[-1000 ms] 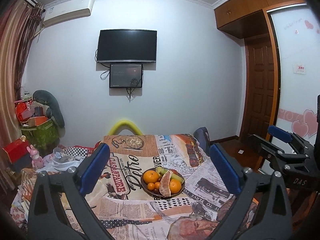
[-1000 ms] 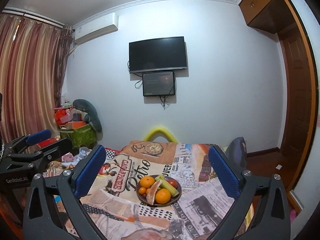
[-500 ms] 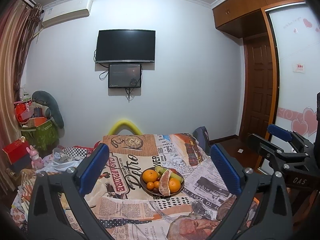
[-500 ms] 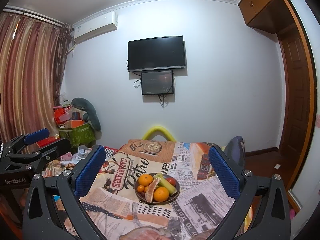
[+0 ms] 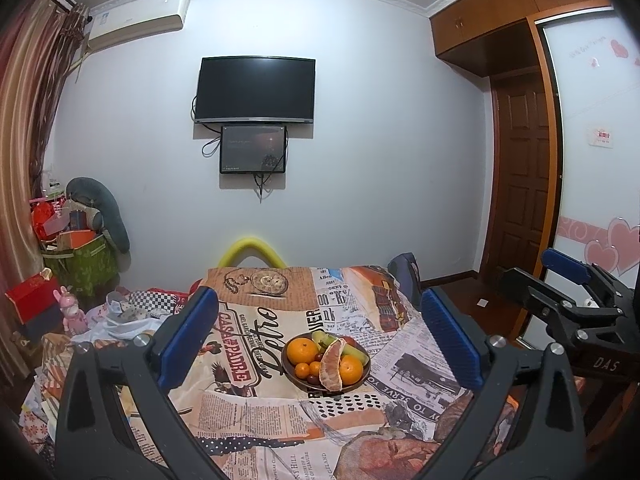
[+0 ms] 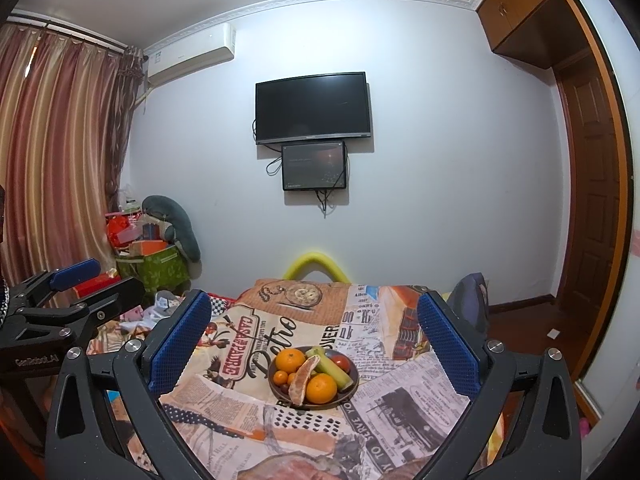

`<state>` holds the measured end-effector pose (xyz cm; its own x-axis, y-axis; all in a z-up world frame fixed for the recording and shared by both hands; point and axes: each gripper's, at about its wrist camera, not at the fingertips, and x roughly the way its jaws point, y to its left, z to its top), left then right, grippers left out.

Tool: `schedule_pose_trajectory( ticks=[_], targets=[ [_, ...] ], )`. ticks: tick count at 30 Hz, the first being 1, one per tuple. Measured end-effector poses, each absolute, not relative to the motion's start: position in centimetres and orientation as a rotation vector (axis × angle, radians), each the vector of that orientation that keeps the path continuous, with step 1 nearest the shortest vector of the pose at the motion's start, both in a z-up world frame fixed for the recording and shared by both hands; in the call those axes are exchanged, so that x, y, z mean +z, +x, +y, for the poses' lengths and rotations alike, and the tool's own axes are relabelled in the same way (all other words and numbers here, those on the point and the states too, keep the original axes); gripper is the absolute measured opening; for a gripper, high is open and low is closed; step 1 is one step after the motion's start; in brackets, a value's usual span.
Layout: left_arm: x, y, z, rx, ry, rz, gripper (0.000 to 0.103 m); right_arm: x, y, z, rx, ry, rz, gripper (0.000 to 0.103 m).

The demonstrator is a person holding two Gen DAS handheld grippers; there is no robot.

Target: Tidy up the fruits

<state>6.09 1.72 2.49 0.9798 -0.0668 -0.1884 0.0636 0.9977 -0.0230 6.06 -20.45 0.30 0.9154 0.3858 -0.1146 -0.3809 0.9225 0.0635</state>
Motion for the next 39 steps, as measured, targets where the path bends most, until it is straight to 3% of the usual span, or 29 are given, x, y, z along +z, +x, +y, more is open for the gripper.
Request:
schedule_pose_trajectory(
  ticks=[39],
  targets=[
    [1.94,6.56,1.69,-0.08,-0.014,0.206,0.103,0.5,6.48,-20.22,0.385,0.027,0.136,0.103]
  ],
)
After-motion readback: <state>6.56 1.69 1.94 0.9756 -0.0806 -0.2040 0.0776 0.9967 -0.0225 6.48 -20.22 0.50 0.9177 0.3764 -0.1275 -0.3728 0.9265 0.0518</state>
